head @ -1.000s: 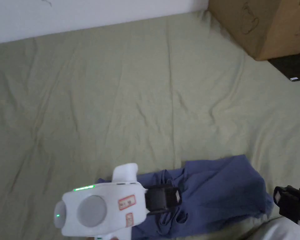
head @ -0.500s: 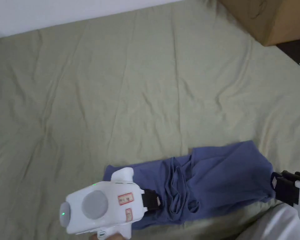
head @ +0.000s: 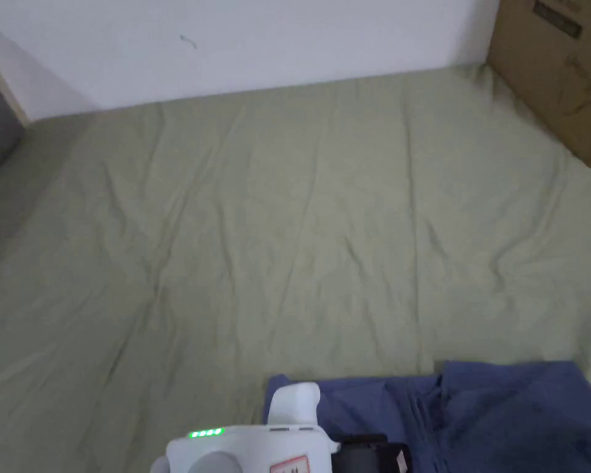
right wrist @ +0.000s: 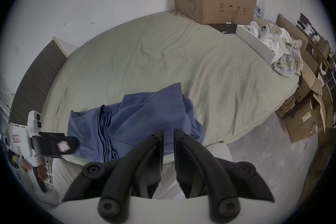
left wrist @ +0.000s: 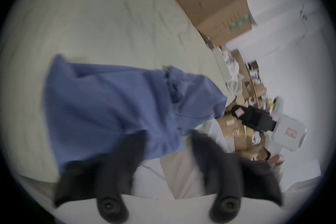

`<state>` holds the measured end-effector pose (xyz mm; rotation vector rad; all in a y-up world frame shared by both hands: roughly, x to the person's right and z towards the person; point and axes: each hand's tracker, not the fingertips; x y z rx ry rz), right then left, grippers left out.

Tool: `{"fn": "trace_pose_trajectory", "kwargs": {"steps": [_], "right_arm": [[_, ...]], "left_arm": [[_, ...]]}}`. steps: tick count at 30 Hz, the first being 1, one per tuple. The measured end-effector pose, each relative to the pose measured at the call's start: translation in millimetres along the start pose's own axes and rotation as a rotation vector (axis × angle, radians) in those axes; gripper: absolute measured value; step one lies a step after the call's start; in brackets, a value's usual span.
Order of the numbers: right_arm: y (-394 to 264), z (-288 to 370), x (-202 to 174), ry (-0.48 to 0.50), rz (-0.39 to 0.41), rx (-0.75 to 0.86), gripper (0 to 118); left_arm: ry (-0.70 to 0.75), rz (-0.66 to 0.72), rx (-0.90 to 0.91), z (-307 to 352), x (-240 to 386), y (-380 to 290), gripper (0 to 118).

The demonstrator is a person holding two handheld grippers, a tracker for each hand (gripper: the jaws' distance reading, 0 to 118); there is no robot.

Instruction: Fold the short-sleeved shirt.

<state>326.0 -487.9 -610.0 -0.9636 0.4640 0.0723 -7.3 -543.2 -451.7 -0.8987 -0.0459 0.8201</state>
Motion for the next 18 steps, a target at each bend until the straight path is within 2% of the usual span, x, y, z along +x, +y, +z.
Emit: {"fn": "trace_pose_trajectory", "kwargs": {"steps": [1, 2, 3, 4, 7, 9, 14, 15, 16, 17, 18], "right_arm": [[1, -1, -3, 0.009, 0.001, -0.009, 13], [2, -3, -7, 0.021, 0.004, -0.014, 13], [3, -4, -10, 0.028, 0.013, -0.016, 13], [4, -7, -11, 0.033, 0.03, -0.017, 13], [6, -11, -24, 0.031, 0.089, -0.029, 13], [8, -16, -30, 0.034, 0.113, -0.037, 13], [10, -25, -47, 0.045, 0.156, -0.059, 13], [11, -27, -50, 0.045, 0.164, -0.063, 13], [10, -25, -59, 0.046, 0.173, -0.065, 13], [10, -26, -62, 0.048, 0.182, -0.07, 13], [10, -27, -64, 0.045, 0.189, -0.077, 13]], "left_arm": [[0.038, 0.021, 0.033, 10, -13, -1, 108], [0.077, 0.049, 0.09, 22, -29, -2, 118], [0.046, 0.086, 0.158, 35, -42, -4, 112], [0.092, 0.111, 0.183, 44, -59, -4, 111], [0.133, 0.209, 0.13, 52, -96, -6, 112], [0.052, 0.255, 0.121, 50, -118, -8, 111], [-0.269, 0.376, 0.09, 5, -140, -7, 110], [-0.298, 0.385, 0.077, -4, -142, -6, 111], [-0.257, 0.381, 0.08, -11, -141, -3, 110], [-0.221, 0.359, 0.079, -11, -138, 0, 108], [-0.215, 0.336, 0.064, -11, -131, 2, 94]]}}
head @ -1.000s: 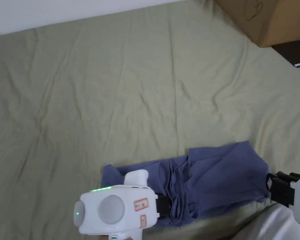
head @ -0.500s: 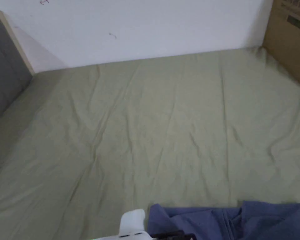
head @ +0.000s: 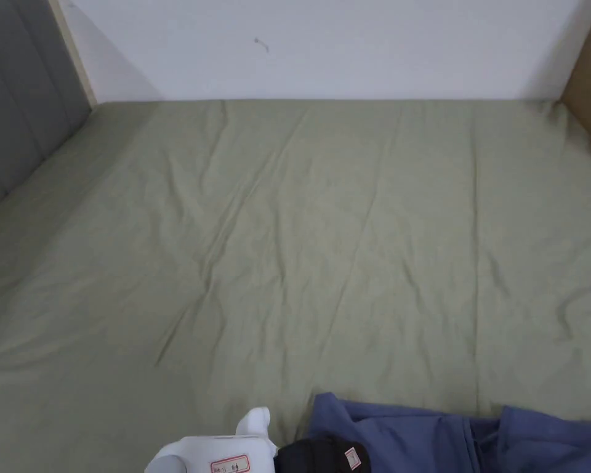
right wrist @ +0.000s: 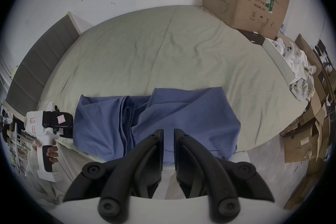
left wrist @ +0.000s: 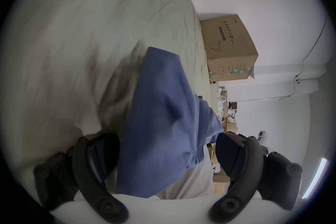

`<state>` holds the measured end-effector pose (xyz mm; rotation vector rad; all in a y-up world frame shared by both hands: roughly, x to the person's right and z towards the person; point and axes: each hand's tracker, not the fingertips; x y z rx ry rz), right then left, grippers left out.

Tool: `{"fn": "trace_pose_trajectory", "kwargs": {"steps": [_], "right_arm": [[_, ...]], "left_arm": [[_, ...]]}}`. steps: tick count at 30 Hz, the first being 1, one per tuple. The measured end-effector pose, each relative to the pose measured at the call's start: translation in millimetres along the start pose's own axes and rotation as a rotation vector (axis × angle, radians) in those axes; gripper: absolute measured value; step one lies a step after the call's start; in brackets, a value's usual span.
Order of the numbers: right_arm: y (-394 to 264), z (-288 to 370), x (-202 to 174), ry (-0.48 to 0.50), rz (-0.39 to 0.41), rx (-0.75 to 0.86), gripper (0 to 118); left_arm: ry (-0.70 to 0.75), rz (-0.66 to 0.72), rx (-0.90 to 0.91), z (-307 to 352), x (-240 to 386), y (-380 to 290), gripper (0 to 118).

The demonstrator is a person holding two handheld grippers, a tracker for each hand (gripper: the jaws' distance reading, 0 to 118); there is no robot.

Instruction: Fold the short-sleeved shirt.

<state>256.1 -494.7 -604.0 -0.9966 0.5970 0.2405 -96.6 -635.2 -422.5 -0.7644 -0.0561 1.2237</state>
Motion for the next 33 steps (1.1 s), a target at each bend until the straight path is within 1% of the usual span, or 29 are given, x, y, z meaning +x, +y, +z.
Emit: {"fn": "trace_pose_trajectory", "kwargs": {"steps": [1, 2, 3, 4, 5, 6, 8, 11, 14, 15, 17, 21, 23, 25, 28, 30, 33], "right_arm": [[0, -2, -2, -0.003, 0.007, -0.008, 13], [0, -3, -6, -0.004, 0.01, -0.016, 13], [0, -6, -8, -0.005, 0.011, -0.028, 13], [0, -10, -10, -0.007, 0.014, -0.048, 13], [1, -12, -13, -0.017, 0.023, -0.067, 13], [1, -11, -17, -0.031, 0.033, -0.072, 13], [2, -7, -23, -0.046, 0.059, -0.065, 13], [8, -9, -23, -0.035, 0.067, -0.063, 13], [15, -14, -30, -0.034, 0.077, -0.061, 13], [17, -16, -33, -0.032, 0.084, -0.06, 13], [22, -18, -42, -0.01, 0.102, -0.056, 13], [26, -21, -61, 0.035, 0.128, -0.055, 13], [24, -26, -61, 0.056, 0.14, -0.055, 13], [22, -29, -62, 0.076, 0.136, -0.056, 13], [19, -28, -66, 0.089, 0.13, -0.068, 13], [17, -25, -65, 0.095, 0.123, -0.067, 13], [16, -22, -58, 0.099, 0.106, -0.061, 13]], "left_arm": [[0.019, -0.038, -0.005, 3, 7, 1, 35], [0.018, -0.06, -0.017, 1, 11, 3, 11], [0.045, -0.03, -0.007, -8, 12, 7, 11], [0.017, 0.04, 0.029, -15, 12, 7, 11], [-0.062, 0.052, -0.026, -25, 12, 9, 11], [-0.08, 0.033, -0.046, -29, 12, 10, 11], [-0.045, -0.001, -0.034, -24, 11, 15, 11], [-0.087, 0.023, -0.036, 4, -3, 25, 11], [-0.076, 0.025, 0.035, 52, -20, 37, 11], [-0.052, 0.023, 0.08, 69, -27, 41, 11], [0.057, 0.036, 0.147, 116, -47, 50, 11], [0.21, 0.05, 0.212, 197, -76, 52, 11], [0.331, 0.063, 0.238, 232, -81, 51, 11], [0.408, 0.078, 0.275, 258, -79, 52, 11], [0.471, 0.076, 0.347, 275, -55, 51, 11], [0.494, 0.013, 0.377, 271, -27, 48, 11], [0.476, -0.092, 0.383, 250, 24, 41, 11]]}}
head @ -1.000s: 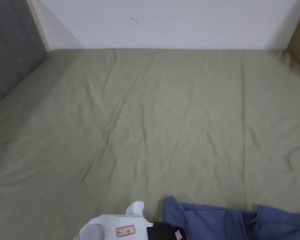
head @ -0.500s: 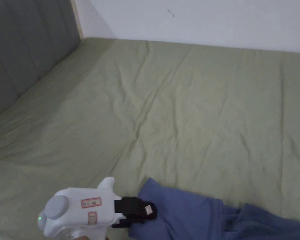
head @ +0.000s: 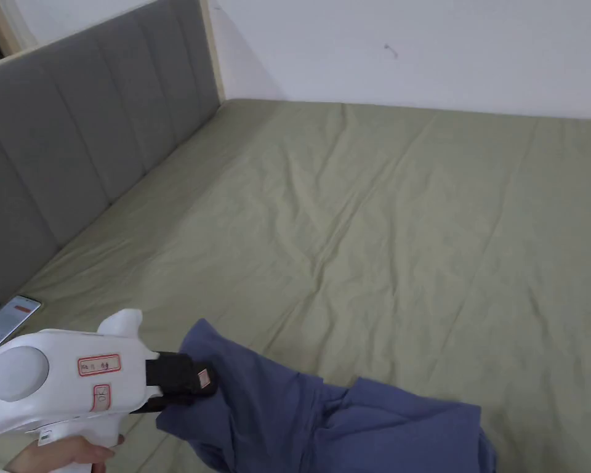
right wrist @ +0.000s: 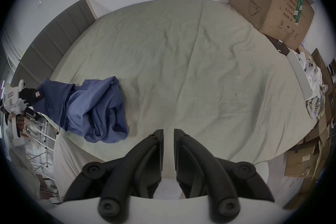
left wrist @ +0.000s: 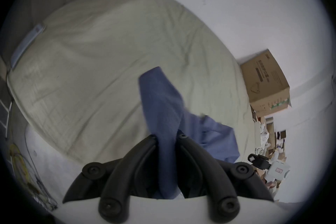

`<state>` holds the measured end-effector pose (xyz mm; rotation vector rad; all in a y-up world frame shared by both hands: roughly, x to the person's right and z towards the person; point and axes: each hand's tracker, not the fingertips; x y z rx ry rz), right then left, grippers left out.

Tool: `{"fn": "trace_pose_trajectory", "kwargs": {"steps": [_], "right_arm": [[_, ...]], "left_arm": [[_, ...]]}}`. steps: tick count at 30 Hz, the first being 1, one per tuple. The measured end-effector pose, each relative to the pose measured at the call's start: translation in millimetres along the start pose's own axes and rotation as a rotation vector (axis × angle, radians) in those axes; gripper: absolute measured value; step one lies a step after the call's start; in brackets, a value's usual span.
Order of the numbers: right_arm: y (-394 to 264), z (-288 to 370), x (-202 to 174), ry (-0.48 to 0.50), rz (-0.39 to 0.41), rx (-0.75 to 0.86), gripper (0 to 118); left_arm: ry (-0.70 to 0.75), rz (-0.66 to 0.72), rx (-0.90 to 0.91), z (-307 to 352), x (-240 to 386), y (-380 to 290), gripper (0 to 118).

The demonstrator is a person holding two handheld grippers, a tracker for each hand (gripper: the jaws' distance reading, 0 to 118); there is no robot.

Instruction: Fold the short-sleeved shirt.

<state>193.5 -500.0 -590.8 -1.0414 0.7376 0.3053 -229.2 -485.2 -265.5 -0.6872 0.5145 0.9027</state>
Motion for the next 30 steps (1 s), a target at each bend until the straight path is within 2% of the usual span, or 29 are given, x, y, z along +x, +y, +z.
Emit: {"fn": "trace_pose_trajectory", "kwargs": {"steps": [3, 8, 9, 11, 12, 14, 17, 18, 21, 22, 24, 26, 28, 30], "right_arm": [[-3, -1, 16, -0.009, -0.022, 0.005, 13], [-10, -6, 39, -0.014, -0.087, 0.007, 13], [-11, -9, 43, -0.015, -0.099, 0.001, 13], [-12, -13, 50, -0.036, -0.121, -0.019, 13], [-13, -13, 53, -0.043, -0.121, -0.022, 13], [-17, -10, 57, -0.052, -0.129, -0.017, 13], [-23, -11, 67, -0.033, -0.177, -0.021, 13], [-25, -12, 69, -0.027, -0.195, -0.03, 13], [-33, -22, 77, -0.019, -0.228, -0.05, 13], [-35, -24, 78, -0.018, -0.236, -0.055, 13], [-37, -25, 79, -0.011, -0.245, -0.06, 13], [-39, -25, 78, -0.006, -0.251, -0.059, 13], [-40, -25, 80, -0.003, -0.26, -0.064, 13], [-40, -24, 80, -0.009, -0.273, -0.062, 13]], "left_arm": [[-0.088, -0.092, 0.01, -6, 56, -10, 11], [-0.143, -0.175, -0.154, -66, 151, -36, 13], [-0.198, -0.204, -0.196, -83, 163, -42, 22], [-0.279, -0.215, -0.334, -118, 184, -57, 96], [-0.292, -0.216, -0.397, -131, 191, -63, 118], [-0.274, -0.203, -0.368, -137, 197, -69, 104], [-0.163, -0.222, -0.343, -134, 190, -72, 100], [-0.161, -0.235, -0.314, -129, 184, -71, 94], [-0.163, -0.147, -0.258, -118, 164, -65, 34], [-0.131, -0.127, -0.252, -118, 156, -66, 17], [-0.036, -0.177, -0.242, -125, 149, -69, 16], [-0.01, -0.2, -0.276, -143, 146, -79, 7], [-0.088, -0.15, -0.36, -160, 151, -92, 6], [-0.167, -0.16, -0.399, -177, 163, -108, 4]]}}
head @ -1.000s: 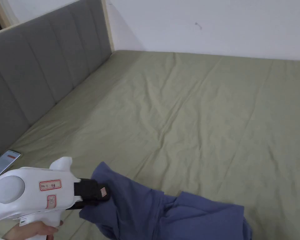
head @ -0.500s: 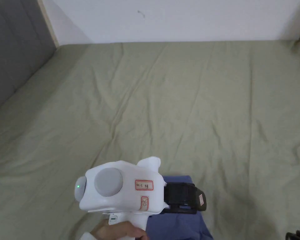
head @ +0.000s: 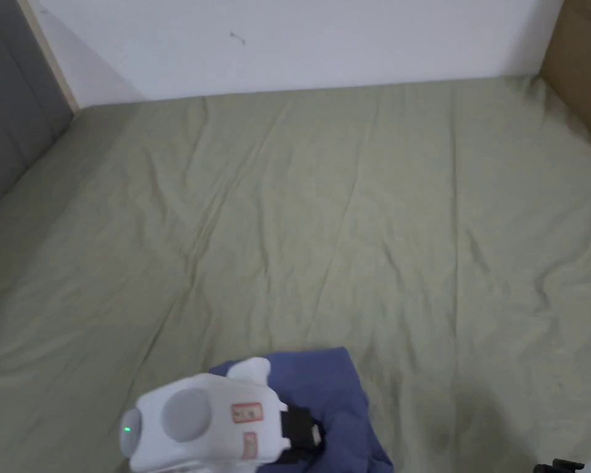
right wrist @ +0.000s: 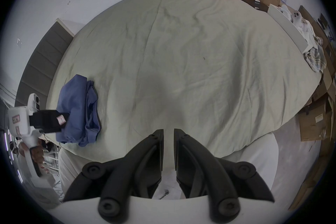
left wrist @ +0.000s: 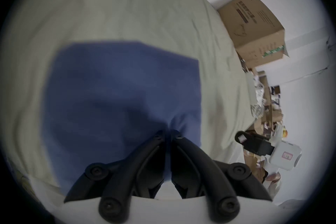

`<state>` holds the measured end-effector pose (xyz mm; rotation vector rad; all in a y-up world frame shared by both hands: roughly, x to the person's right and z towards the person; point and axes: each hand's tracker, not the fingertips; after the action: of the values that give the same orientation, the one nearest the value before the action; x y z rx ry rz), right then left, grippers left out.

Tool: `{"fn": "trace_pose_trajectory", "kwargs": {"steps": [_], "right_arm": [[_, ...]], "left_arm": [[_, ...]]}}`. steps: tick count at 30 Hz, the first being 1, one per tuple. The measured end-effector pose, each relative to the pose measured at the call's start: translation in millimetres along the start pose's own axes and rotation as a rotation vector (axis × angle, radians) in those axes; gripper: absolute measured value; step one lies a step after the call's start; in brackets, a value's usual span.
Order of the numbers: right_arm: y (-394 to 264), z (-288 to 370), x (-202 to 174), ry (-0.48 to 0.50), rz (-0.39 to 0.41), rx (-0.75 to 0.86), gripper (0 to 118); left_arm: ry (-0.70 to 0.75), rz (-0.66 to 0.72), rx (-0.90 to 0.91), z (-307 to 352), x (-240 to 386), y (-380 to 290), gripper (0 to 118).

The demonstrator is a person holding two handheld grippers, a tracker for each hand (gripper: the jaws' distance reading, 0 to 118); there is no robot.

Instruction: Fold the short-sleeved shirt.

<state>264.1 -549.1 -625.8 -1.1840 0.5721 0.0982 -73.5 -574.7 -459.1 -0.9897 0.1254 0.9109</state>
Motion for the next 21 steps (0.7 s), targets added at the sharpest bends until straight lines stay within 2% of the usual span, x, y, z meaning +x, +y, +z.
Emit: {"fn": "trace_pose_trajectory", "kwargs": {"steps": [1, 3, 8, 12, 15, 16, 18, 19, 20, 21], "right_arm": [[0, 1, 1, -0.005, -0.007, -0.001, 13], [-1, 5, 0, -0.014, -0.013, 0.001, 13], [4, 16, -9, -0.022, 0.017, 0.011, 13], [12, 19, -46, 0.011, 0.111, 0.023, 13], [24, 10, -81, 0.153, 0.189, -0.007, 13], [30, 1, -93, 0.244, 0.186, -0.033, 13], [39, -18, -119, 0.321, 0.173, -0.096, 13], [43, -30, -131, 0.326, 0.212, -0.1, 13], [45, -40, -147, 0.284, 0.269, -0.09, 13], [45, -48, -160, 0.235, 0.313, -0.088, 13]], "left_arm": [[0.058, -0.036, -0.026, -9, 10, -5, 3], [0.085, -0.08, -0.037, -23, 24, -12, 3], [-0.083, -0.12, -0.051, -4, 41, -22, 3], [-0.114, -0.083, 0.028, 31, 23, -27, 3], [-0.118, -0.023, 0.118, 65, -10, -31, 3], [-0.124, -0.02, 0.153, 77, -23, -34, 3], [-0.129, -0.027, 0.188, 98, -50, -40, 4], [-0.126, -0.014, 0.193, 107, -64, -43, 8], [-0.125, 0.011, 0.204, 115, -79, -45, 18], [-0.133, 0.047, 0.225, 120, -92, -47, 41]]}}
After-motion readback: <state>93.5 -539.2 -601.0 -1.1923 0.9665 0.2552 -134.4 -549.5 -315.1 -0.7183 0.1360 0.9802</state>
